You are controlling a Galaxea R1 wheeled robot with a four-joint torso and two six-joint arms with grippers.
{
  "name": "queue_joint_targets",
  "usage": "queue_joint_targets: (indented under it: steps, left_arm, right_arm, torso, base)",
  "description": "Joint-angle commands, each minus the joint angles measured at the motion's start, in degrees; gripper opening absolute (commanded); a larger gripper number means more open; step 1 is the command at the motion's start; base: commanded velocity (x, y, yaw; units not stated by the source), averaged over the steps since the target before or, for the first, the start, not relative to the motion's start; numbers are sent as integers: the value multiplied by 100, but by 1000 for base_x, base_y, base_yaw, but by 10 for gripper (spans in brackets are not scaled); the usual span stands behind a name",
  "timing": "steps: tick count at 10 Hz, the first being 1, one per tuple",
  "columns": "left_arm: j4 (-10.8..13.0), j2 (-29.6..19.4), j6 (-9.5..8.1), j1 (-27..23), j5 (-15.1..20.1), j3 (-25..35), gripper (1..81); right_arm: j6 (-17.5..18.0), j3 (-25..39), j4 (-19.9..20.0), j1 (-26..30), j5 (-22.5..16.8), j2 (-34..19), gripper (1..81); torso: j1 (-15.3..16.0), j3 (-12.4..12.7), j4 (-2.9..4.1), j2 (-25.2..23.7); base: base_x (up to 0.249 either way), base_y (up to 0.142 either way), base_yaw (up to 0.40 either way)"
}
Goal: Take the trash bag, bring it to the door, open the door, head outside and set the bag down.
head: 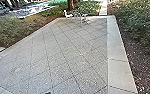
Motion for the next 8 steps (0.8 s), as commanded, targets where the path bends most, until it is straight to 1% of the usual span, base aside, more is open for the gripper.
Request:
queue_joint_targets:
  steps: [1,2,3,4,5,6,7,8]
  left_arm:
    - [223,203,105,269,322,-231,10]
    - [530,457,105,682,252,-372,10]
    - [829,704,105,1078,86,-555,10]
    - [1041,881,105,1439,-99,-689,10]
    - [1217,995,114,1781,-223,-733,10]
    - [1384,1039,114,2089,-433,-733,10]
    - [1516,1066,114,2336,-644,-733,10]
    - [1543,1066,114,2486,-890,-715,10]
  right_arm:
    - [-11,46,31,-44,-385,110,811]
    - [-11,46,40,-44,-377,110,811]
    - [-11,46,40,-44,-377,110,811]
    - [-11,46,40,-35,-377,110,811]
    - [-11,46,49,-44,-377,109,811]
    - [-11,46,58,-35,-377,101,811]
    - [-11,46,57,-26,-377,101,811]
    - [-11,54,49,-17,-377,101,811]
  torso:
    - [0,560,0,0]
    - [2,702,0,2]
    - [2,901,0,2]
    - [2,536,0,2]
    - [0,724,0,2]
    - [-7,811,0,-2]
    - [-9,857,0,-2]
    - [-11,874,0,-2]
  base:
    - [0,0,0]
    - [0,0,0]
    - [0,0,0]
    - [0,0,0]
    - [0,0,0]
    - [0,0,0]
    - [0,0,0]
    - [0,0,0]
